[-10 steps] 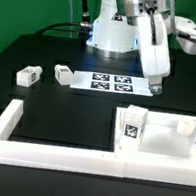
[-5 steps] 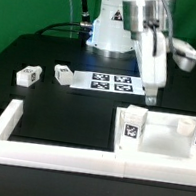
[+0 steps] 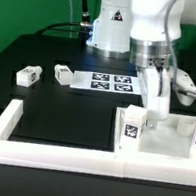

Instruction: Assemble square table

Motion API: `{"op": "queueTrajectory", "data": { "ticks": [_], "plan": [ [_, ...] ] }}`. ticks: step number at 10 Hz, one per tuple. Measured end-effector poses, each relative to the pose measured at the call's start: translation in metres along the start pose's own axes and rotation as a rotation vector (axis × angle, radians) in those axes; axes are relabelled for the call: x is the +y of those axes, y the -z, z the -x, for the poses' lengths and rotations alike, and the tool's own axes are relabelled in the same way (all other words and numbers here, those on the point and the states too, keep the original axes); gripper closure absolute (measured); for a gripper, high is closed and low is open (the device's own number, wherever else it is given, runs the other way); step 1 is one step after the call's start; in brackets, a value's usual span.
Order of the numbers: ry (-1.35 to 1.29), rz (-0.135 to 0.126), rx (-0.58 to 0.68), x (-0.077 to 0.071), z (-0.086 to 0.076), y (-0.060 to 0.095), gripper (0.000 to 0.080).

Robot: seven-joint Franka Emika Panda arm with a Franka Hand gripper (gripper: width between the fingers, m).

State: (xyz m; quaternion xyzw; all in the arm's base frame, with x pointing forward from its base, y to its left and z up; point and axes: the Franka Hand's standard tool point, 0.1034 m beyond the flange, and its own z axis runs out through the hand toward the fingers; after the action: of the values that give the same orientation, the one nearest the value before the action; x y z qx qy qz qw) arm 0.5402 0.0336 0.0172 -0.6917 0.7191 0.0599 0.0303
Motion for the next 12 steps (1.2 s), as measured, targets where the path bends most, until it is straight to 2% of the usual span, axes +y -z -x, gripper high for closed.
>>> {"op": "queueTrajectory", "data": {
  "ticks": [1,2,3,4,5,6,7,12],
  "plan": [
    [0.004,-0.006,0.003,-0.0007,0.0017,-0.0002,0.015],
    [0.005,-0.004,0.003,-0.0002,0.0018,-0.001,0.0263],
    [0.005,-0.004,0.003,-0.0002,0.0016,-0.001,0.0263],
    [0.005,-0.004,0.003,-0.0001,0.0016,-0.0011,0.0445],
    [0.005,-0.004,0.003,-0.0001,0.0016,-0.0012,0.0593],
    [0.004,0.004,0.001,0.0022,0.0018,-0.0023,0.0593],
    [0.002,0.004,0.002,0.0024,0.0013,-0.0019,0.0736],
    [0.002,0.003,0.002,0.0026,0.0009,-0.002,0.0736]
  ]
}}
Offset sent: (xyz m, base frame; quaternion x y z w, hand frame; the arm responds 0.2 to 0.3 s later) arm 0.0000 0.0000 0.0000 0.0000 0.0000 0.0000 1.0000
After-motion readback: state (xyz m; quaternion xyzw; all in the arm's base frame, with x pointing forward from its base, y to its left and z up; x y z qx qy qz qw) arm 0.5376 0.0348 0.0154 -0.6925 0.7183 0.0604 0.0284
